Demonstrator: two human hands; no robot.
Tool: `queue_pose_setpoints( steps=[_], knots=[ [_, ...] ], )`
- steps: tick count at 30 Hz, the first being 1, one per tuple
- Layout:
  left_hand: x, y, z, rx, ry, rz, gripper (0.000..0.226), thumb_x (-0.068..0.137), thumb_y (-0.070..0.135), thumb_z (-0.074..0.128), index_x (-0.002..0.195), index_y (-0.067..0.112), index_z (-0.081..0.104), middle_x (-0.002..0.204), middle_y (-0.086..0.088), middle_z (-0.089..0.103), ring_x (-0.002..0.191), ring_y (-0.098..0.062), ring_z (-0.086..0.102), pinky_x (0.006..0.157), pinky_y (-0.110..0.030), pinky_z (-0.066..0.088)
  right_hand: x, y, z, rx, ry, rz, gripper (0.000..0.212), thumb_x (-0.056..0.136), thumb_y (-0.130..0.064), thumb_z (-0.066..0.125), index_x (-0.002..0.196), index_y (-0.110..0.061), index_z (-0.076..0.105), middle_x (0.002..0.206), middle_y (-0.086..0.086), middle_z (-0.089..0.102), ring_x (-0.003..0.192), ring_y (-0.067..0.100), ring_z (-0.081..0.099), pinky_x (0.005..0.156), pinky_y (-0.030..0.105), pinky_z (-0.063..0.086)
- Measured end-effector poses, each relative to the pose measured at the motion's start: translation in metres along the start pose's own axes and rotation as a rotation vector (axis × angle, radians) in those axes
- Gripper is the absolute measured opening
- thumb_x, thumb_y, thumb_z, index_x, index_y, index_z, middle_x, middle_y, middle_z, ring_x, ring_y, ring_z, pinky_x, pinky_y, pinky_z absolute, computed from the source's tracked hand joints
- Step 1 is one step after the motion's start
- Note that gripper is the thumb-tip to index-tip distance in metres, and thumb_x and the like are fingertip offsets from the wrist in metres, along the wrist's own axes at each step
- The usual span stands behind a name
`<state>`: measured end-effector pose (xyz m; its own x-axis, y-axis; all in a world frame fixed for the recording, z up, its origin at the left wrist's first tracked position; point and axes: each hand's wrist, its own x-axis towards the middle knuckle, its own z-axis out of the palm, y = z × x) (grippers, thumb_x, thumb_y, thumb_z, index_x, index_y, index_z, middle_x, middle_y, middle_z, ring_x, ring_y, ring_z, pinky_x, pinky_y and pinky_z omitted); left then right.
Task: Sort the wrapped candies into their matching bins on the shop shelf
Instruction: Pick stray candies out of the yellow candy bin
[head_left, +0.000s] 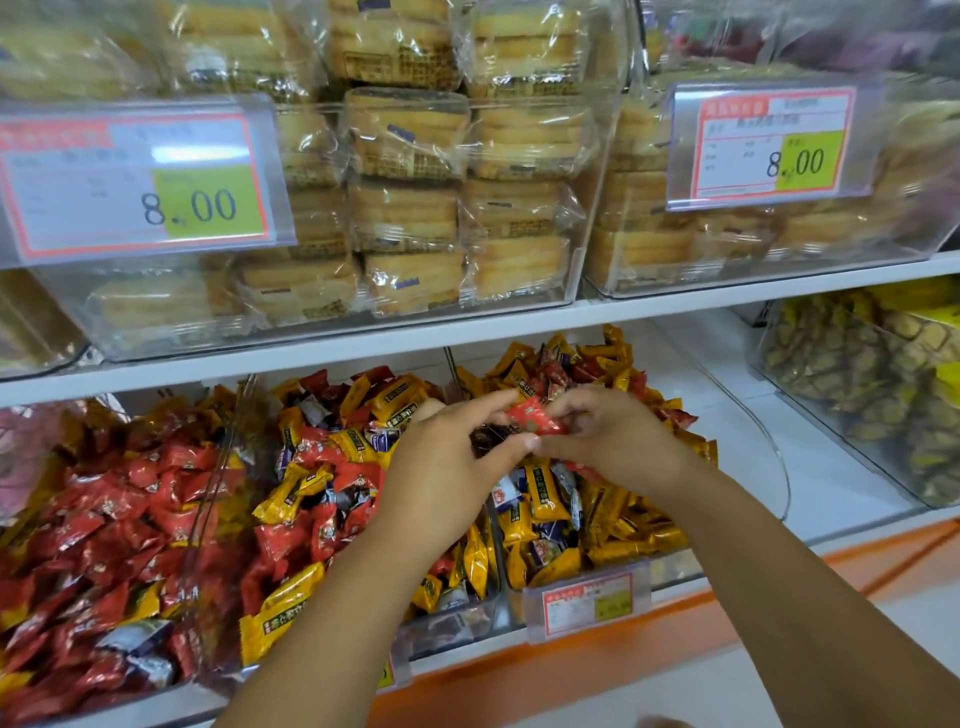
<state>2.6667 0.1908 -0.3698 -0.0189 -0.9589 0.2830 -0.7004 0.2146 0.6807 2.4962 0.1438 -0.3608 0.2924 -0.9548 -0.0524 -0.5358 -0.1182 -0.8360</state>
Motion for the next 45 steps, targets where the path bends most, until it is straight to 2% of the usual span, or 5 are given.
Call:
queue_pose_setpoints(
  steps=[5, 8, 18, 31, 45],
  knots=[
    [0.006, -0.002, 0.003, -0.174, 0.134, -0.069, 0.012, 0.084, 0.035, 0.069, 0.094, 0.042, 0.070, 0.070, 0.009, 0.056, 0.061, -0.006, 0.048, 0.049, -0.018, 0.035, 0.008, -0.005, 0.008, 0.079, -0.063, 0.025, 0.021, 0.075, -0.024, 0.080, 0.086, -0.020, 0.063, 0.099, 0.007, 0.065, 0.079, 0.016, 0.064, 0.075, 0.039, 0.057],
    [0.009, -0.007, -0.003, -0.281, 0.204, -0.081, 0.010, 0.085, 0.032, 0.068, 0.084, 0.042, 0.067, 0.075, 0.011, 0.068, 0.068, -0.011, 0.059, 0.061, -0.025, 0.047, 0.034, 0.002, -0.013, 0.041, 0.243, 0.003, 0.012, 0.087, -0.017, 0.068, 0.092, -0.013, 0.058, 0.094, 0.010, 0.066, 0.058, 0.004, 0.057, 0.053, 0.018, 0.048],
    [0.007, -0.014, -0.011, -0.278, 0.183, -0.095, 0.007, 0.086, 0.036, 0.066, 0.087, 0.043, 0.067, 0.081, 0.004, 0.070, 0.075, -0.027, 0.063, 0.066, -0.034, 0.051, 0.101, 0.017, -0.005, -0.825, -0.097, -0.004, 0.046, 0.096, -0.025, 0.056, 0.140, -0.018, 0.046, 0.143, 0.011, 0.043, 0.127, 0.027, 0.045, 0.100, 0.032, 0.040],
    [-0.005, -0.011, -0.020, -0.194, 0.148, -0.073, 0.007, 0.089, 0.032, 0.064, 0.093, 0.038, 0.065, 0.072, 0.013, 0.064, 0.041, -0.004, 0.045, 0.042, -0.012, 0.033, 0.062, 0.013, -0.032, -0.079, 0.075, 0.159, 0.017, 0.086, -0.027, 0.069, 0.100, -0.017, 0.066, 0.070, -0.001, 0.055, 0.052, 0.008, 0.047, 0.043, 0.016, 0.037],
    [-0.010, -0.011, -0.023, -0.125, 0.112, -0.068, 0.008, 0.089, 0.036, 0.062, 0.095, 0.041, 0.063, 0.095, 0.023, 0.062, 0.077, -0.009, 0.056, 0.069, -0.014, 0.043, 0.068, -0.002, -0.036, -0.573, 0.092, 0.143, 0.042, 0.088, -0.044, 0.062, 0.067, -0.010, 0.049, 0.069, 0.009, 0.054, 0.063, 0.018, 0.052, 0.048, 0.024, 0.032]
  ],
)
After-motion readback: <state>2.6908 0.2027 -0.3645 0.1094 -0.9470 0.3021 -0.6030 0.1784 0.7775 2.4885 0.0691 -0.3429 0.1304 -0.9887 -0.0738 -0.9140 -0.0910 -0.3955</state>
